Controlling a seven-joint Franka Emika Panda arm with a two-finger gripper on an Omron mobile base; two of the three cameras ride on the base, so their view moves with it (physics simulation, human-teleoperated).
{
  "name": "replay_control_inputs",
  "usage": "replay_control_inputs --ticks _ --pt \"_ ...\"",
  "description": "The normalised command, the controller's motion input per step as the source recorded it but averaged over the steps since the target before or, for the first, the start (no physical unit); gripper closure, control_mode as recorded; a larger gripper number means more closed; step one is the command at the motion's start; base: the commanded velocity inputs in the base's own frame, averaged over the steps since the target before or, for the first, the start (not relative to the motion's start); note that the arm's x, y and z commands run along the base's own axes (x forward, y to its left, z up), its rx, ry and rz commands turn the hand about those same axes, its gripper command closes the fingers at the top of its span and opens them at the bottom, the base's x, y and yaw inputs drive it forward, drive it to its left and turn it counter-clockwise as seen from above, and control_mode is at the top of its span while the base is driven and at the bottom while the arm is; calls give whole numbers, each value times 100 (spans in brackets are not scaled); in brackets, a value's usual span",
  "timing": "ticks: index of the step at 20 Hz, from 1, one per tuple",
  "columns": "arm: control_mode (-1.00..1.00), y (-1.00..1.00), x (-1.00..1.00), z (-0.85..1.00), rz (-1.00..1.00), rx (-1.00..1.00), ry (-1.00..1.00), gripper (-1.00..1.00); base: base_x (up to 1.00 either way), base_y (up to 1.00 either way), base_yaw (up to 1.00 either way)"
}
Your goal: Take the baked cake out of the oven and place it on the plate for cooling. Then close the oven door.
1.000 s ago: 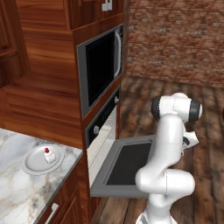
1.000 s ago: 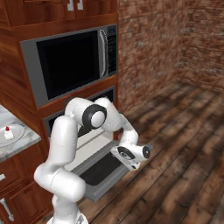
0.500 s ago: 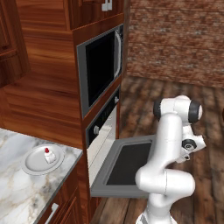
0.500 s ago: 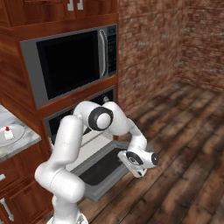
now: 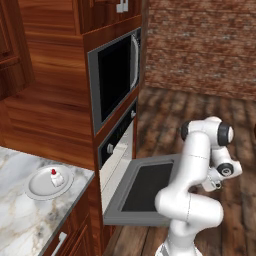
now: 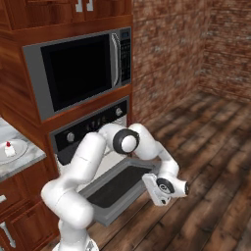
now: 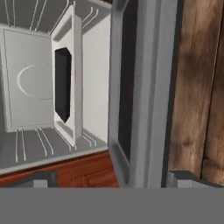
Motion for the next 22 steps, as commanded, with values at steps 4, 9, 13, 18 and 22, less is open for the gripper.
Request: replay_control_inputs --ticks 4,9,13,18,22 --pt "-100 -31 0 -40 0 20 1 -100 0 0 0" --pt "-100 -7 0 -57 0 17 0 -100 0 0 0" --pt "-100 0 0 -56 1 16 0 -100 0 0 0" --pt "-100 0 2 -46 5 17 0 -100 0 0 0" --pt "-100 0 1 -35 7 15 -1 -100 0 0 0"
